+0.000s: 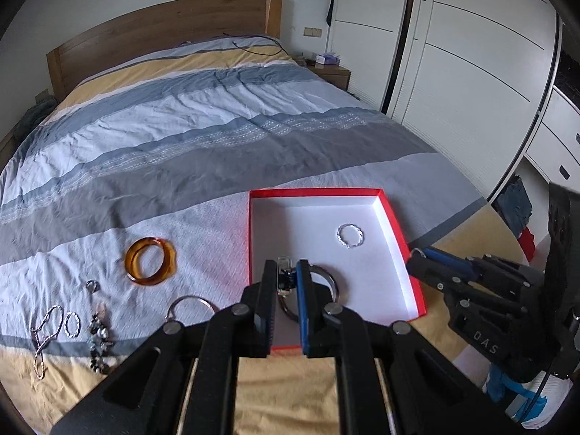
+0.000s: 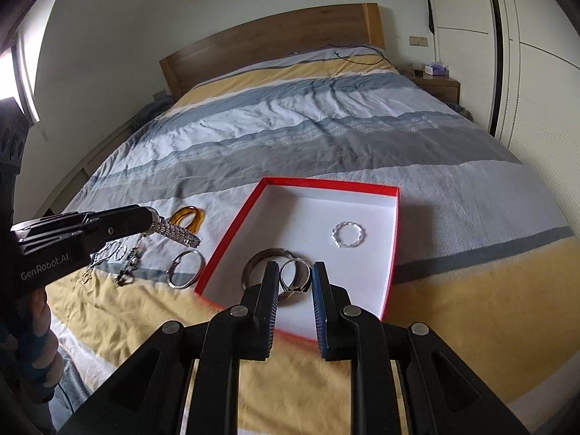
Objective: Organize jewelry
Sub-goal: 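Open the right tool to drop the ring in the box while the left tool releases the watch there, then lift both open tools away from the box and back over the bed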
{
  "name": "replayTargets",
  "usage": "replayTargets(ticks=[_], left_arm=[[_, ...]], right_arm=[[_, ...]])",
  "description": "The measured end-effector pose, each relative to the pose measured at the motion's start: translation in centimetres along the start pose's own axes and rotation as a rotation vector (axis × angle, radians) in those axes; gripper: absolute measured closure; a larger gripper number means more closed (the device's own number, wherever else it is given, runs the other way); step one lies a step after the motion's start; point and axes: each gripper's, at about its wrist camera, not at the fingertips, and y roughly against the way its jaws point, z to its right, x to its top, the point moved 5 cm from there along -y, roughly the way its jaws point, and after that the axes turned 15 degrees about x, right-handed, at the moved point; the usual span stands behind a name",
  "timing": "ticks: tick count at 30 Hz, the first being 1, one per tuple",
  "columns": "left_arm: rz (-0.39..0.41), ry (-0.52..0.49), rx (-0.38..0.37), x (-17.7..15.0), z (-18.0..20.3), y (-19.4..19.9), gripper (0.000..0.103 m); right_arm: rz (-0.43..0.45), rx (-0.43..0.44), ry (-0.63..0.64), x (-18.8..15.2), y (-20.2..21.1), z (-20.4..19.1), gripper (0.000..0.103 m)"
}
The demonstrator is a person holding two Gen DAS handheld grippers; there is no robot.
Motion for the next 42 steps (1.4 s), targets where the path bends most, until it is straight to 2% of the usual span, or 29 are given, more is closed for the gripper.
replayTargets(ticks=[5,12,17,23,26,28,31,35,37,42], left_arm=[[-0.046,-0.036,-0.009,1.2,2.0,-6.2,0.093],[-0.100,-0.066,-0.012,1.2,4.2,-12.7,0.093],[-0.123,-0.064,-0.010,0.4,4.4,-15.0,0.093],[-0.161,-0.036,-0.004,-0.4,3.4,-16.3,0.092],[-0.167,-0.040,-0.011,-0.5,3.2,-16.1,0.092],[-0.182,-0.039,-0.014,-0.4,3.0,-16.0,0.091],[-0.201,-0.037,-0.010,-0.3,2.5,-15.3,0.078],[-0.180,-0.026,-0.030,0.9,1.7,-12.3,0.076],[-0.144,-0.025,-0.035,2.1,1.4,-9.7,0.076],[0.049,-0.003,-0.022,6.0,-1.2,0.2,0.076]], right_arm=[[-0.045,-0.004,-0.037,3.0,-5.4,4.4,0.085],[-0.135,-0.065,-0.050,4.7,-11.4,10.1,0.085],[-0.194,-0.094,-0.024,4.6,-13.6,11.3,0.085],[-0.268,-0.159,0.070,4.1,-15.2,10.8,0.085],[-0.290,-0.181,0.103,4.1,-15.5,10.6,0.085],[-0.301,-0.185,0.103,4.1,-15.4,10.6,0.080],[-0.316,-0.197,0.107,4.3,-14.9,10.4,0.072],[-0.295,-0.204,0.129,4.7,-12.2,9.0,0.067],[-0.275,-0.217,0.143,5.1,-10.1,8.0,0.066],[-0.170,-0.225,0.153,7.5,-2.7,4.7,0.065]])
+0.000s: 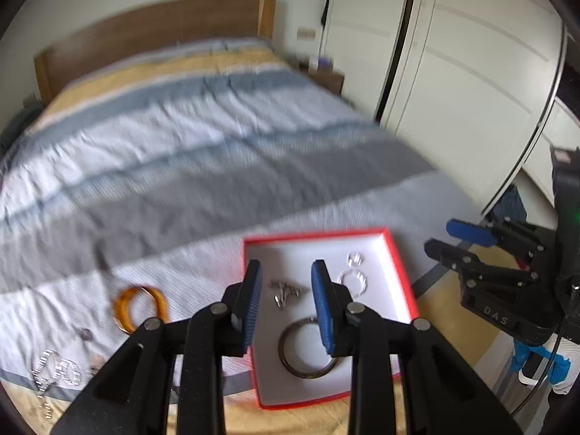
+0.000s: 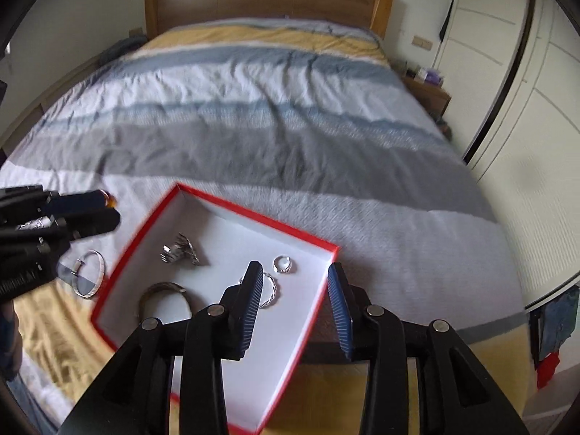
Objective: Organize jewelry
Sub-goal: 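Lift both open tools away from the box and back over the bed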
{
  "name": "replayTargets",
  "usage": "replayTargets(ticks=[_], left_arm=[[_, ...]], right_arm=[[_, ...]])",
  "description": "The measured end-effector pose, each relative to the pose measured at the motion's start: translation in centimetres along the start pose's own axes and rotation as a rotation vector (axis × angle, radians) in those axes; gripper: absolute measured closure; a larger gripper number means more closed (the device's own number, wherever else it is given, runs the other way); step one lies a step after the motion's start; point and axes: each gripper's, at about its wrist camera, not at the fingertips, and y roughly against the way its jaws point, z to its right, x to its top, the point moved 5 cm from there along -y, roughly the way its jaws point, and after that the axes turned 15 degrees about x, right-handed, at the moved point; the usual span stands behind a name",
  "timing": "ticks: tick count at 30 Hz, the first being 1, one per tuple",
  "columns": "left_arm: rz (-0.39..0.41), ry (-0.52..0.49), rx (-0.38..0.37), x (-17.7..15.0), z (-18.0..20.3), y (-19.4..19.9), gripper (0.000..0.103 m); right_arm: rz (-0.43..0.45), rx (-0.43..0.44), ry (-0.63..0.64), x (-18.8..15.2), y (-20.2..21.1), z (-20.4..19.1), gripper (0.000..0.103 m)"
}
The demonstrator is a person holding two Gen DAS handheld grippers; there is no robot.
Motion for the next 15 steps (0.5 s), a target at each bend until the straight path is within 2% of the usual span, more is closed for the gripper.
replayTargets(ticks=[3,7,11,15], left_arm=[[0.077,0.006,0.030,2.0,-2.4,6.2,0.076],[0.131,0.014,0.084,2.7,-6.4,13.6,0.076],[0.158,0.058,0.163,1.4,-11.2,19.6,0.076],[0.169,0.110,0.253,-1.2,-15.9,24.0,0.076]], right_arm=[[0.082,-0.008,0.002,1.0,5.7,-1.2,0.060],[0.207,-0.007,0.017,2.6,13.7,-3.9,0.050],[0.311,0.017,0.021,2.3,20.2,-6.8,0.049],[0.363,0.037,0.022,0.7,24.8,-9.3,0.049]])
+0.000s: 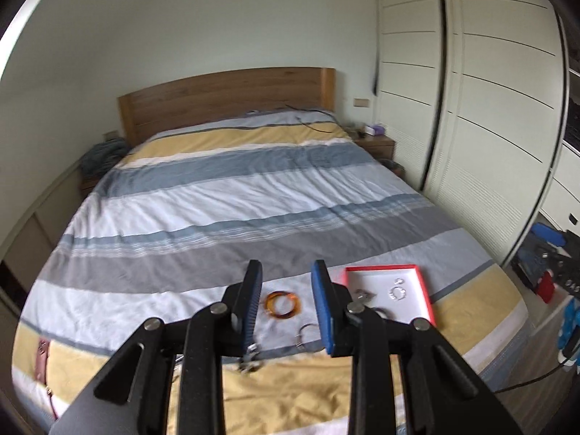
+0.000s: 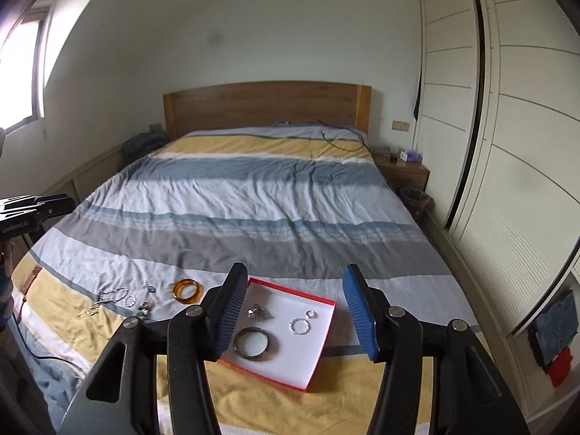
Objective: Organize jewelry
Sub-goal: 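Lift both open tools away from the box and back over the bed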
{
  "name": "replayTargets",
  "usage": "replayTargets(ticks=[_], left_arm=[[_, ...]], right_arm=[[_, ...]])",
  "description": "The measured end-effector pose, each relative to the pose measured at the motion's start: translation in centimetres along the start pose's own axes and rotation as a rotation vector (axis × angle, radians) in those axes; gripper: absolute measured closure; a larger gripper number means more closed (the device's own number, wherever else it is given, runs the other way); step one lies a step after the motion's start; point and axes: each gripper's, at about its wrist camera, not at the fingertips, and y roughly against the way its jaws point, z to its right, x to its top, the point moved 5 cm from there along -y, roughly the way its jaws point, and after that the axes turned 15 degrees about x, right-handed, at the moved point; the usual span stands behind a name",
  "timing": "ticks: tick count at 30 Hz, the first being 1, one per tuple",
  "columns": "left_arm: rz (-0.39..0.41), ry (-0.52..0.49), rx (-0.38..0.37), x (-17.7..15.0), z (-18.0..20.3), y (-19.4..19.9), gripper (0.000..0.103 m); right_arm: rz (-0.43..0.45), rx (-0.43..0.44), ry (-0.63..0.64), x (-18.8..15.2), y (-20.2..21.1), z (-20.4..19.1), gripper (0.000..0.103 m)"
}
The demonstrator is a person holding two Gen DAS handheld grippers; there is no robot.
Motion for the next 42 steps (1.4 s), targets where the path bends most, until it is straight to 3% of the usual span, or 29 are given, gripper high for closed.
replayTargets(ticks=[3,5,7,16,25,30,37,42], left_arm=[[0.015,0.022,0.054,-1.3,-3.9,2.5,0.076],[0.028,0.047,0.086,-2.1,-6.4,4.3,0.064],[0.053,0.068,0.115,-3.0,-8.7,6.3,0.059],[0.111,0.142,0.170,-6.6,-15.7,13.4,0.059],[0.230,0.218,0.234,-9.3,-19.4,18.8,0.059],[0.249,0.270,0.196,-10.2,-20.0,19.5,0.059],[0.218,0.364,0.215,-12.7,-20.1,17.6,0.059],[0.122,0.361,0.154,-15.2,-20.0,14.5,0.059]], right_arm=[[0.026,0.005,0.007,-0.4,3.0,-1.7,0.049],[0.048,0.011,0.007,-0.8,5.1,-2.6,0.048],[0.073,0.019,0.004,-1.0,7.1,-3.5,0.045],[0.170,0.063,0.026,-1.6,13.1,-7.2,0.037],[0.234,0.150,0.057,-1.5,15.4,-11.4,0.036],[0.257,0.195,0.077,-1.3,15.6,-13.8,0.032],[0.255,0.268,0.053,-2.1,12.8,-16.3,0.031],[0.181,0.292,0.048,-3.6,9.5,-17.5,0.031]])
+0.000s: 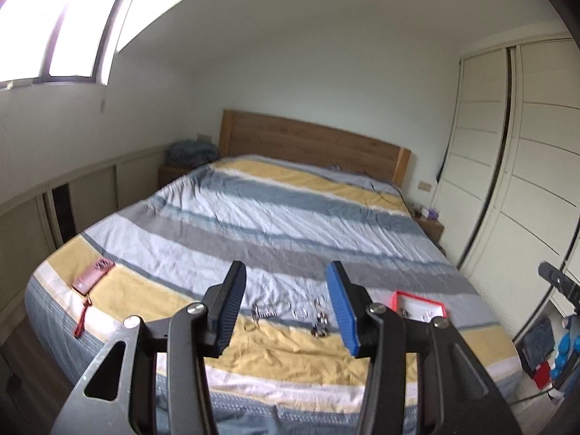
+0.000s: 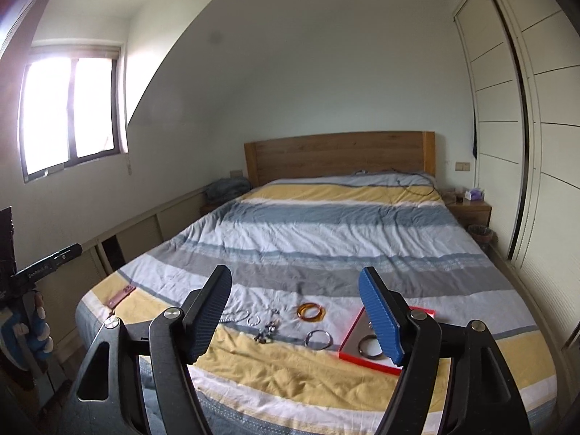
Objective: Organize jewelry
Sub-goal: 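Lift both open tools away from the box and back over the bed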
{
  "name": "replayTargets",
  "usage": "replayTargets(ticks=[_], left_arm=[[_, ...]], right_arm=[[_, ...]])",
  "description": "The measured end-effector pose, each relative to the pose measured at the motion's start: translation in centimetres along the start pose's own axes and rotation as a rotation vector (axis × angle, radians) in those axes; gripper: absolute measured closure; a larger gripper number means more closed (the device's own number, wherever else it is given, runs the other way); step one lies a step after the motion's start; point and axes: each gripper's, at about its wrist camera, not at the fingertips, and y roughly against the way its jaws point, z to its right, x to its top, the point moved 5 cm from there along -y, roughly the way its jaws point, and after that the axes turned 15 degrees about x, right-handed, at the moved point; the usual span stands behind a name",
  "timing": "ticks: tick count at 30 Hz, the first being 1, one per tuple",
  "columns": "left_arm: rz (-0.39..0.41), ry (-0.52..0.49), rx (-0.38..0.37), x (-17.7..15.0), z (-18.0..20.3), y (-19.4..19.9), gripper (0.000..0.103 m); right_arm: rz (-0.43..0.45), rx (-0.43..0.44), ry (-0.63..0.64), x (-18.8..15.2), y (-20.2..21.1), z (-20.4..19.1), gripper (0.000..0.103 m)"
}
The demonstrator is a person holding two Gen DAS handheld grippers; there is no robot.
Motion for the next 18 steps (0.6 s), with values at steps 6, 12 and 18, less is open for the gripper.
replayTargets(ticks=[6,12,18], left_arm=[[-0.078,-0.039,0.004,-3.1,-1.3,-2.6,0.059],[-0.133,0.003,0.019,-5.4,-2.7,-4.9,0.059],[-0.242,0.008,0.013,-8.2,-1.9,-8.6,0.059]], right_arm=[[-0.051,0.013,-0.029,-1.5,-3.2,-0.3,0.031],[-0.122,0.039,-0.056,-3.7,-7.3,-0.5,0.031],[-0.207,0.061,-0.093,-6.5,-11.2,1.0,0.031]])
